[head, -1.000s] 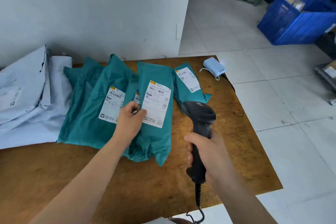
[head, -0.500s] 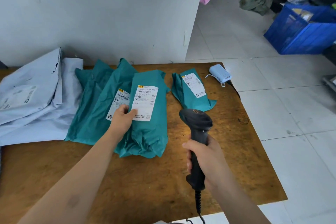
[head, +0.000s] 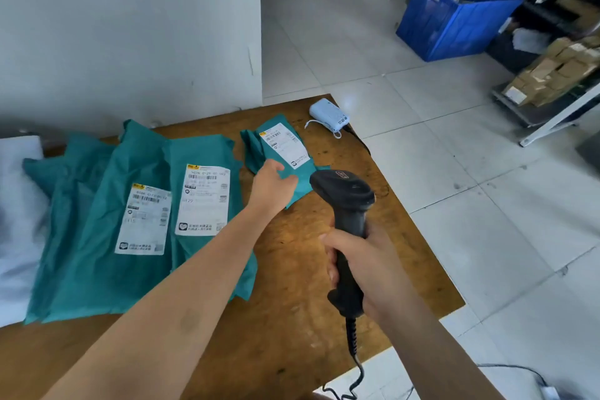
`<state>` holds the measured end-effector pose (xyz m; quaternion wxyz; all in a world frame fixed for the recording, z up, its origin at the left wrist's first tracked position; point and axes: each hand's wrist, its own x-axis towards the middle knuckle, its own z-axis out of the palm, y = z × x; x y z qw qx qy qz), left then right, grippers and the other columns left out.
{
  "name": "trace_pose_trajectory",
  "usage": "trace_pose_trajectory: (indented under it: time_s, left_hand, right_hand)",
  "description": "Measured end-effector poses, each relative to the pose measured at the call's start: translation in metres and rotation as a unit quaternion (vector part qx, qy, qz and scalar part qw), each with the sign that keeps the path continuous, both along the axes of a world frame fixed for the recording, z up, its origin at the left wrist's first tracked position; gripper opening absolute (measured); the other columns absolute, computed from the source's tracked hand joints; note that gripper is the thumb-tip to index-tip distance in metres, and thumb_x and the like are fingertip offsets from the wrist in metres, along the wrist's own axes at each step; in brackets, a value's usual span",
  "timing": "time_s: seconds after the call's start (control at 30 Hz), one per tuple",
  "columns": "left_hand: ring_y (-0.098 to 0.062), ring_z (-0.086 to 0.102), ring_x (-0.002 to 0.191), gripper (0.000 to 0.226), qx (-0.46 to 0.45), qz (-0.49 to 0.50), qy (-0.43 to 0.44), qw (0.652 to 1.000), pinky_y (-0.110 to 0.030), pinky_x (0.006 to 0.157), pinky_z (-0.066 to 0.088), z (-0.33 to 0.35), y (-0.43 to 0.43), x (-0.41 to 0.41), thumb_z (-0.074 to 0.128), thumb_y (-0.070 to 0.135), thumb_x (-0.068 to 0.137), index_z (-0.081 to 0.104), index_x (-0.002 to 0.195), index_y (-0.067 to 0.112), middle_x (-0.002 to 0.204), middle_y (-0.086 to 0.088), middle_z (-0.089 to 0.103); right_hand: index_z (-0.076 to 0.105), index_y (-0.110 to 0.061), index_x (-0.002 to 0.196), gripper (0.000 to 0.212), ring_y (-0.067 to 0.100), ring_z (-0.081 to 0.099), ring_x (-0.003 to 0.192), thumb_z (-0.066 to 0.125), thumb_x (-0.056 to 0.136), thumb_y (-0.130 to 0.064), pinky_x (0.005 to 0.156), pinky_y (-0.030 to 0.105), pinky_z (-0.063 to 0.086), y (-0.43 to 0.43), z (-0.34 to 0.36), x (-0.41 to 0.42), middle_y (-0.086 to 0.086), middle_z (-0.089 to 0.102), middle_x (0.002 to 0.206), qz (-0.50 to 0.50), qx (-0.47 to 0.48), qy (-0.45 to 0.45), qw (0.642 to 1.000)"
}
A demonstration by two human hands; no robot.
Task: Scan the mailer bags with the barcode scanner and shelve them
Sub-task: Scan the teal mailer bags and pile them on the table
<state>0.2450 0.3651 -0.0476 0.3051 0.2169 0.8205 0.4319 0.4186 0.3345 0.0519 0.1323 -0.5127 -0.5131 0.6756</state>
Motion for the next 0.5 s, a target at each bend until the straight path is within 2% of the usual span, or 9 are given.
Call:
trace_pose_trajectory:
  time_s: [0.07,0.13,0.2,0.3,0.4,0.5]
  left_hand:
    - [-0.024,0.054,0.093,0.032,-0.039,0.055,-0.118,0.991,-0.029,0.074,0.044,-0.020,0.021,-0.001,0.059,0.016,0.088,0.052,0.117,0.006,0.098,-0.006,0.052]
    - [-0.030,0.054,0.109,0.050,-0.065,0.121,-0.180,0.974,-0.032,0.086,0.043,-0.036,0.034,-0.004,0.064,0.018,0.087,0.045,0.130,0.001,0.111,-0.009,0.054]
    - [-0.033,0.049,0.123,0.061,-0.100,0.153,-0.152,0.971,-0.035,0.096,0.043,-0.048,0.045,-0.005,0.068,0.023,0.086,0.041,0.135,-0.001,0.131,-0.015,0.052]
    - [-0.035,0.047,0.126,0.064,-0.127,0.180,-0.125,0.968,-0.038,0.102,0.041,-0.057,0.054,-0.012,0.070,0.026,0.084,0.041,0.135,-0.001,0.138,-0.018,0.048]
    - [-0.035,0.056,0.115,0.049,-0.116,0.186,-0.140,0.966,-0.040,0.097,0.048,-0.065,0.061,-0.018,0.068,0.015,0.086,0.049,0.128,-0.002,0.129,-0.018,0.055]
    - [-0.031,0.060,0.100,0.018,-0.065,0.150,-0.177,0.970,-0.041,0.091,0.053,-0.067,0.054,-0.004,0.062,0.006,0.087,0.058,0.104,0.002,0.098,-0.011,0.060]
  right_hand:
    - [0.056,-0.009,0.092,0.011,0.014,0.046,0.042,0.063,0.084,-0.009,0.048,0.025,0.045,0.010,0.003,0.006,0.004,0.053,0.053,-0.015,-0.002,0.001,1.000]
    - [0.056,-0.011,0.093,0.011,0.014,0.047,0.042,0.064,0.084,-0.010,0.049,0.025,0.046,0.020,0.007,0.010,0.003,0.053,0.052,-0.024,-0.004,-0.001,1.000]
    - [0.057,-0.010,0.092,0.010,0.014,0.046,0.041,0.064,0.084,-0.009,0.048,0.024,0.046,0.028,0.006,0.012,0.004,0.053,0.052,-0.032,-0.008,-0.005,0.999]
    - [0.056,-0.005,0.097,0.015,0.013,0.046,0.040,0.061,0.084,-0.008,0.046,0.023,0.045,0.037,0.001,0.015,0.005,0.051,0.053,-0.025,0.001,-0.020,0.999]
    - [0.056,-0.005,0.101,0.018,0.013,0.045,0.040,0.061,0.083,-0.008,0.047,0.024,0.044,0.038,-0.006,0.015,0.005,0.051,0.053,-0.024,0.000,-0.024,0.999]
    - [0.056,-0.006,0.100,0.017,0.013,0.046,0.040,0.062,0.084,-0.009,0.047,0.024,0.044,0.036,-0.009,0.012,0.005,0.051,0.053,-0.011,-0.006,-0.030,0.999]
